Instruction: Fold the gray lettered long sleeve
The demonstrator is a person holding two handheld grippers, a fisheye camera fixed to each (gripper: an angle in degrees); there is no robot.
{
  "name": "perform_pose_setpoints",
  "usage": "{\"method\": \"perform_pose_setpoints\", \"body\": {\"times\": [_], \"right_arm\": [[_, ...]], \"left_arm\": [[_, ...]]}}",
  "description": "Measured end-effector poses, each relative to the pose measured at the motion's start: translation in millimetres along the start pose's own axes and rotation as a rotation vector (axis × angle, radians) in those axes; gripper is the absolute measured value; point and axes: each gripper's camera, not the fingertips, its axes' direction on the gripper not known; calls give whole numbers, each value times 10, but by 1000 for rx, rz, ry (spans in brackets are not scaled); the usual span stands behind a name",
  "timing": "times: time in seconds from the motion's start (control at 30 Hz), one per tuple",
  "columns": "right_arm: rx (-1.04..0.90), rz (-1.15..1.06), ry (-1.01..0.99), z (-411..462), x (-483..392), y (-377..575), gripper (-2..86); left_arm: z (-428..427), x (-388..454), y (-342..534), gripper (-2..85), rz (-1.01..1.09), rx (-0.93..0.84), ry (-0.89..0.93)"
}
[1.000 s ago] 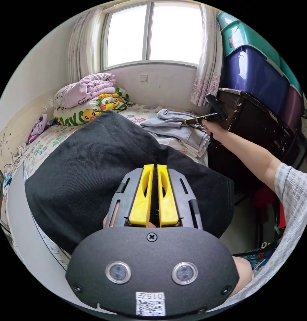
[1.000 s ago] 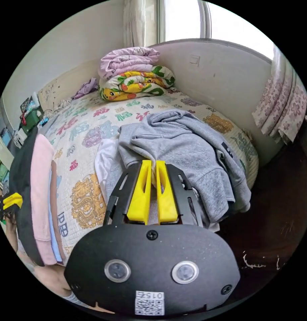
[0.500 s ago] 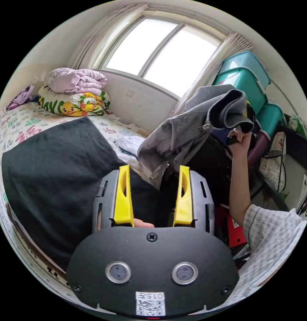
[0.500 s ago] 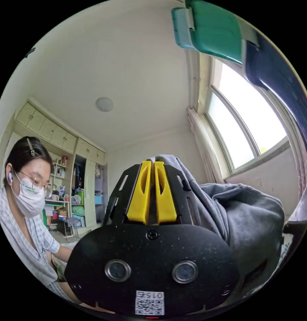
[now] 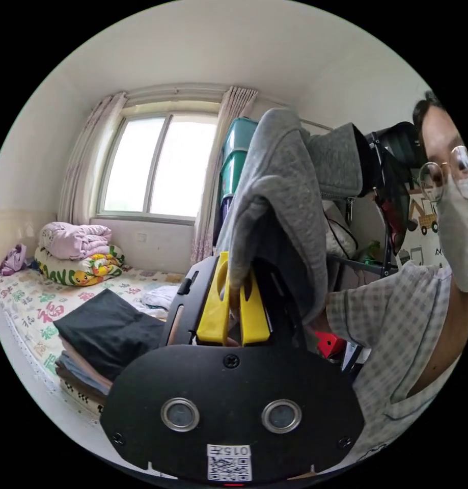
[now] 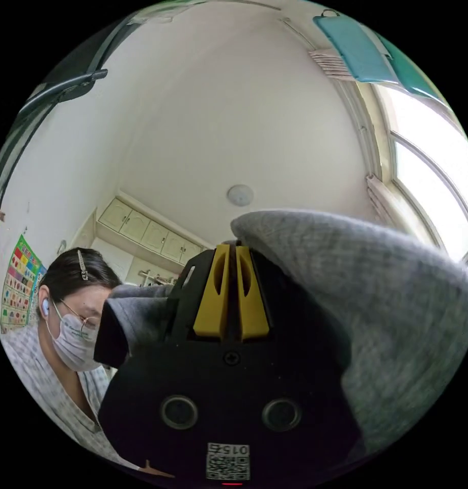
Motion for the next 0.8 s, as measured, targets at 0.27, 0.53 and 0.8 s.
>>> {"method": "perform_pose_setpoints", "body": {"times": [0.27, 0.53, 0.8], "right_arm": [[-159, 153, -104, 1506, -180, 924, -5], [-760, 172, 100, 4006, 530, 2612, 22], [-1220, 396, 86, 4391, 1759, 4618, 24]], "left_arm": [[-2369, 77, -58, -8, -194, 146, -400], [-4001, -422, 605, -1, -605, 151, -904], [-4484, -344, 1491, 76, -930, 157, -1034]]}}
